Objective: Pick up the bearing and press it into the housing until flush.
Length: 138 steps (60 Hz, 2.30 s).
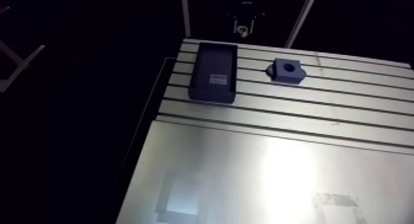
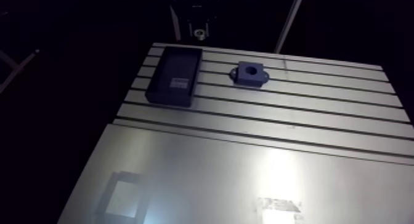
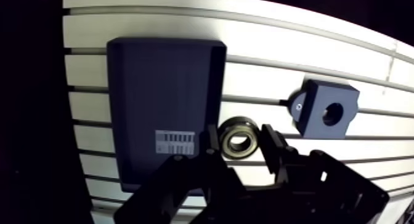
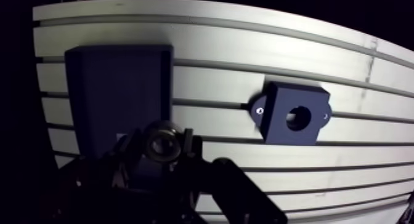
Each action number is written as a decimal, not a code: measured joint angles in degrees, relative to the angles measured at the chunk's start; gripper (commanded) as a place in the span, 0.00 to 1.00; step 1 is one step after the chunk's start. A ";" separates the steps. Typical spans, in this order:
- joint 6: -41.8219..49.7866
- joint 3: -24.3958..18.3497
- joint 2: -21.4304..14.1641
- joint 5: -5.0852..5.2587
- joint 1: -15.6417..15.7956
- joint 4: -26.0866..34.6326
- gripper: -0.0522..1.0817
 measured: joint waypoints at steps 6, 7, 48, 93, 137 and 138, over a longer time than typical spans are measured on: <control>-0.93 0.59 -0.74 -0.09 -1.72 0.22 0.66; -1.07 0.70 -0.87 -0.10 -2.01 0.23 0.66; -6.94 7.05 -3.86 -3.03 -8.57 -5.30 0.66; -7.56 12.19 -3.15 -5.29 -10.98 -11.70 0.66; -7.66 13.07 -0.80 -2.86 -12.47 -14.05 0.66; -7.66 13.06 -0.74 -2.85 -12.47 -14.07 0.66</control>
